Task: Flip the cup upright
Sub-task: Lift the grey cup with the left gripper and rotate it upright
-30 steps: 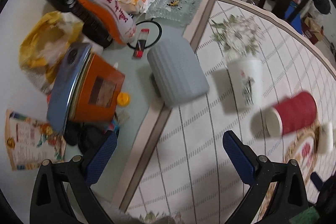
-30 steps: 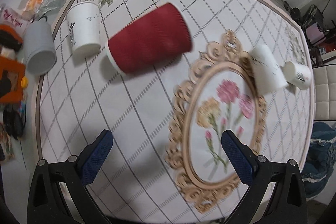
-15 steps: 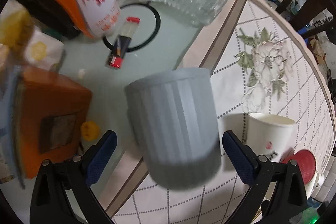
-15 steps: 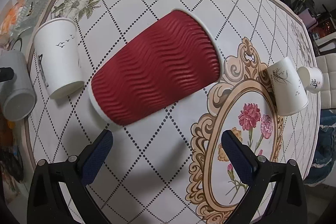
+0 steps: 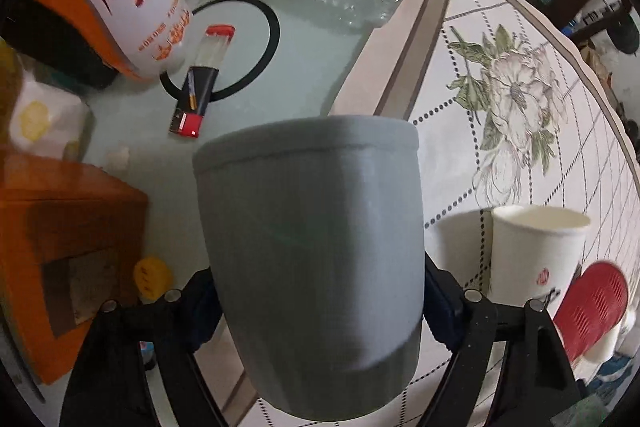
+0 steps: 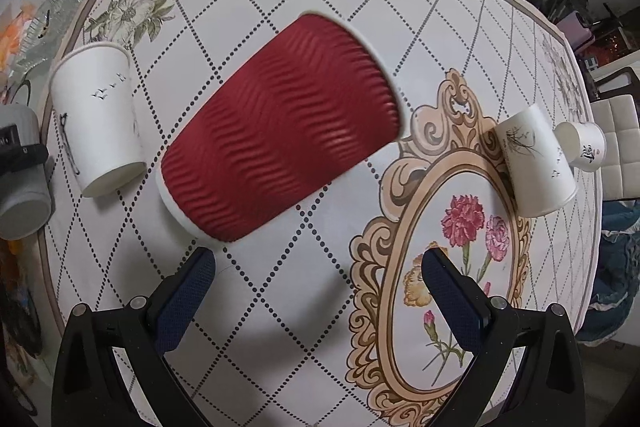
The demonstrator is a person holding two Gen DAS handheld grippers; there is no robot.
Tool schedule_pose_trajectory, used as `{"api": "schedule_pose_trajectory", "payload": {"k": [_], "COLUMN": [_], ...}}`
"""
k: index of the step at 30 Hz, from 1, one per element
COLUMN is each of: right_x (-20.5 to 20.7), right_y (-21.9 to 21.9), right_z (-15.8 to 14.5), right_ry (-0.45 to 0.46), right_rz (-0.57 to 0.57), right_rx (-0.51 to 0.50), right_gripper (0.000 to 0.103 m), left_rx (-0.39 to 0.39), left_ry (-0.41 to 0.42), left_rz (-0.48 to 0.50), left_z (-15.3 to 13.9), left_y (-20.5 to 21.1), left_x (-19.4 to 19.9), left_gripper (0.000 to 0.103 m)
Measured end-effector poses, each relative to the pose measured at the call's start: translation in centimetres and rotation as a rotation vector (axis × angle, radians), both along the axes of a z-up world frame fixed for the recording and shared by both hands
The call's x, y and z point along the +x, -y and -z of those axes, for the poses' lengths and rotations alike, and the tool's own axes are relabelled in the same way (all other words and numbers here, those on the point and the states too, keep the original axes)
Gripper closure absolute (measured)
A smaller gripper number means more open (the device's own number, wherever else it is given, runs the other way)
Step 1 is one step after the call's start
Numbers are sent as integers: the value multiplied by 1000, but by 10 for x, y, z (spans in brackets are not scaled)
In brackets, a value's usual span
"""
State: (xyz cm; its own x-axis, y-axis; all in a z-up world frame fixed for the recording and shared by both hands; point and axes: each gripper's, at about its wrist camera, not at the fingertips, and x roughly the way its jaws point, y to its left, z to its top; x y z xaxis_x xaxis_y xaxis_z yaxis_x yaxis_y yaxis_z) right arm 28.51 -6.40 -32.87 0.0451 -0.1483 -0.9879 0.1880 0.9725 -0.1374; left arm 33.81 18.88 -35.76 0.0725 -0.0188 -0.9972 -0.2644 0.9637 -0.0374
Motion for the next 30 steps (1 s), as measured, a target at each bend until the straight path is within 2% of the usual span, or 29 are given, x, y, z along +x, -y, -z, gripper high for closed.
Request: {"api": "schedule_pose_trajectory", "payload": {"k": [6,10,16,20,26,30], "right_x": [-16,-34,-65,-84,-117,-140], "right_y": [-3,-2,23,55,115,158], "right_z": [-13,-20,-37,-51,-62,-54], "right_ry": [31,42,64,86,104,95], "right_rz": [-2,7,21,47,101,144], "right_rx": [6,22,38,39,16,-12], "right_gripper": [0,0,0,0,0,0], "left_rx": [38,74,73,62,47,53], "left_ry": [68,117,154,163,160,150], "left_rz": [66,122,194,242,306,387], "left_z": [-36,-64,-111,-128,-129,-110], "left_y": [8,20,64,103,169,223], "left_x": [-20,-47,-101,-129,-154,-175], "left_gripper": [22,22,22,22,22,22]}}
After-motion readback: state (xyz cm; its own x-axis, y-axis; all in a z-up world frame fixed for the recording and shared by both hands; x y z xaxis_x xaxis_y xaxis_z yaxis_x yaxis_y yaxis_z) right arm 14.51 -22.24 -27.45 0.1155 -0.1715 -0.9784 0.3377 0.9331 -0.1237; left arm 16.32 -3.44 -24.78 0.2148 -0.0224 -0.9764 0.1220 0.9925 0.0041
